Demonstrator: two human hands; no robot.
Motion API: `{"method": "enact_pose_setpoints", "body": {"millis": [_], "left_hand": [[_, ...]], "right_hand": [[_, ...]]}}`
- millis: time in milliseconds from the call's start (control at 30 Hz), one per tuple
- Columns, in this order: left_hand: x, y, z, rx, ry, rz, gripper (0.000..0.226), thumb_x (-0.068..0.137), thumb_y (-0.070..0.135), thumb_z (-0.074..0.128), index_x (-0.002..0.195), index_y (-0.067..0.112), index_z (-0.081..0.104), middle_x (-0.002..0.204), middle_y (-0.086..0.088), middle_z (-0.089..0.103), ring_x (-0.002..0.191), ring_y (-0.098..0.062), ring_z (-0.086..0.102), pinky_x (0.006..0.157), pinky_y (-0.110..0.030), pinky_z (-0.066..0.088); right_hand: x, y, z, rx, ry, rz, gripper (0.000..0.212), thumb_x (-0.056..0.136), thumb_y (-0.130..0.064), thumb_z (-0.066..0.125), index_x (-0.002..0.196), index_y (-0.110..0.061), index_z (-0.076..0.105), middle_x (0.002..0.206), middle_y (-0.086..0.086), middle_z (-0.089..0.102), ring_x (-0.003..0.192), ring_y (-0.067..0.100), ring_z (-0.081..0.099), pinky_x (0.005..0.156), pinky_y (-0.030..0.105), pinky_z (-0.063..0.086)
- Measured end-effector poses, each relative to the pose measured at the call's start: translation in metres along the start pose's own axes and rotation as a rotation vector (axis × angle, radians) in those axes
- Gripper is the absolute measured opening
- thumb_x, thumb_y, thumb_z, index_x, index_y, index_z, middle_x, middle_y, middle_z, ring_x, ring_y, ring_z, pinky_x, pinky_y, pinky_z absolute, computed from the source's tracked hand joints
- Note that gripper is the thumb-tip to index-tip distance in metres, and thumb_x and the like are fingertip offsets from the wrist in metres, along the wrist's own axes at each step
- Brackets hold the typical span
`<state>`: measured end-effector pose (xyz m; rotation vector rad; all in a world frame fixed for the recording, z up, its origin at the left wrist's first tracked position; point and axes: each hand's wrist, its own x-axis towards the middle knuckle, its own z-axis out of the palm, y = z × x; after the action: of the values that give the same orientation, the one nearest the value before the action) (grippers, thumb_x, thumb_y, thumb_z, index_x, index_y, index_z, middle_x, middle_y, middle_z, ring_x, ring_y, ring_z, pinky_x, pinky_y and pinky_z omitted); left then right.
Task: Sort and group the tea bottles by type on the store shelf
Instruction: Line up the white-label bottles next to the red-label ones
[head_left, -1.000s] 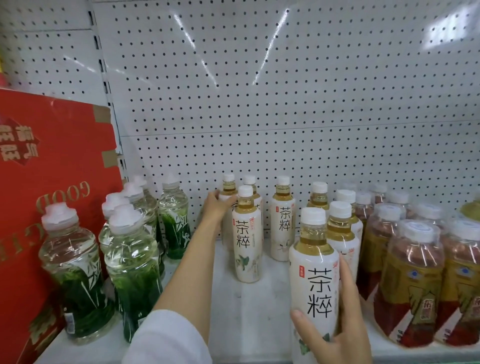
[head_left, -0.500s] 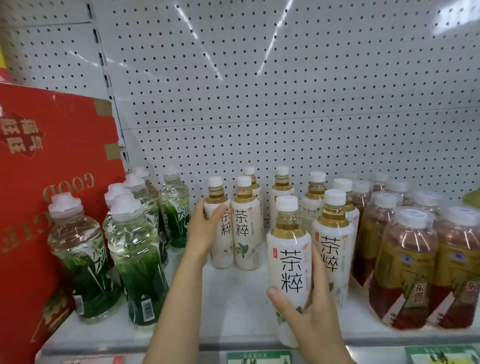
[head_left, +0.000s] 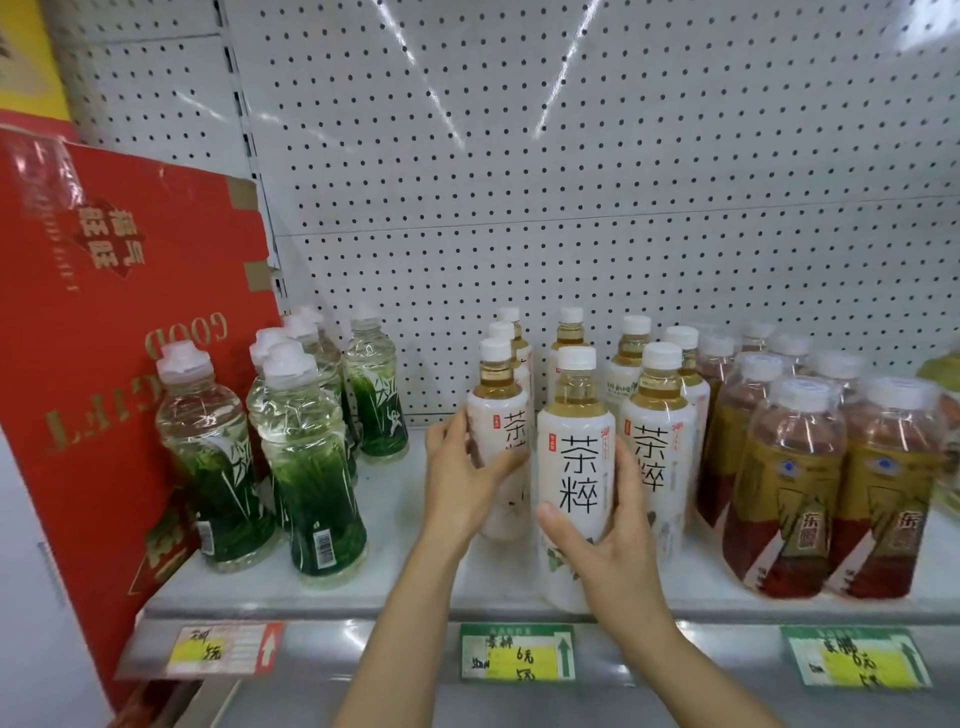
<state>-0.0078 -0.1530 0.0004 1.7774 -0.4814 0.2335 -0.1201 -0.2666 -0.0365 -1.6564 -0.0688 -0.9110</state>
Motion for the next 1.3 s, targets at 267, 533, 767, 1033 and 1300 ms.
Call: {"method": "enact_pose_setpoints", "body": {"millis": [267, 533, 767, 1033, 1300], "left_hand": [[-0.003, -0.001, 0.001, -0.104, 0.036, -0.048, 0.057, 0.090, 0.042, 0.069, 0.142, 0.031, 0.049, 0.133, 0.009, 0.052, 0.115, -0.004, 0.056, 0.092, -0.022, 0.049], [-0.032, 0.025, -0.018, 0.031, -0.043, 0.057, 0.077, 0.059, 0.045, 0.087, 0.129, 0.035, 0.056, 0.122, 0.012, 0.061, 0.110, -0.004, 0.059, 0.091, -0.034, 0.055], [-0.022, 0.017, -0.019, 0.064, -0.014, 0.077, 0.071, 0.070, 0.034, 0.088, 0.133, 0.031, 0.055, 0.124, 0.009, 0.053, 0.114, -0.009, 0.055, 0.100, -0.043, 0.051], [-0.011, 0.017, -0.016, 0.110, -0.055, 0.042, 0.078, 0.075, 0.031, 0.084, 0.143, 0.028, 0.046, 0.131, 0.011, 0.046, 0.117, -0.008, 0.047, 0.102, -0.043, 0.048], [-0.007, 0.017, -0.013, 0.139, -0.042, 0.048, 0.081, 0.074, 0.033, 0.084, 0.145, 0.025, 0.044, 0.133, 0.009, 0.045, 0.117, -0.010, 0.047, 0.101, -0.045, 0.049]], "right_hand": [[0.007, 0.004, 0.016, -0.021, -0.013, -0.014, 0.085, 0.073, -0.030, 0.083, 0.138, -0.045, 0.031, 0.126, -0.039, 0.046, 0.124, -0.010, 0.044, 0.094, 0.010, 0.041], [0.019, 0.011, 0.047, -0.021, -0.087, -0.051, 0.089, 0.077, -0.021, 0.078, 0.150, -0.025, 0.028, 0.144, -0.009, 0.046, 0.134, 0.009, 0.044, 0.108, 0.034, 0.043], [0.011, 0.000, 0.019, -0.303, -0.072, -0.141, 0.079, 0.080, -0.031, 0.078, 0.148, -0.026, 0.037, 0.135, -0.012, 0.049, 0.124, 0.003, 0.049, 0.105, 0.027, 0.044], [0.004, 0.001, -0.039, -0.616, 0.425, -0.349, 0.072, 0.076, -0.021, 0.080, 0.138, -0.005, 0.045, 0.134, 0.008, 0.041, 0.125, 0.012, 0.035, 0.111, 0.021, 0.030], [0.020, 0.012, -0.041, -0.676, 0.386, 0.031, 0.096, 0.074, -0.026, 0.084, 0.150, -0.019, 0.024, 0.139, 0.005, 0.039, 0.128, 0.022, 0.041, 0.100, 0.041, 0.045]]}}
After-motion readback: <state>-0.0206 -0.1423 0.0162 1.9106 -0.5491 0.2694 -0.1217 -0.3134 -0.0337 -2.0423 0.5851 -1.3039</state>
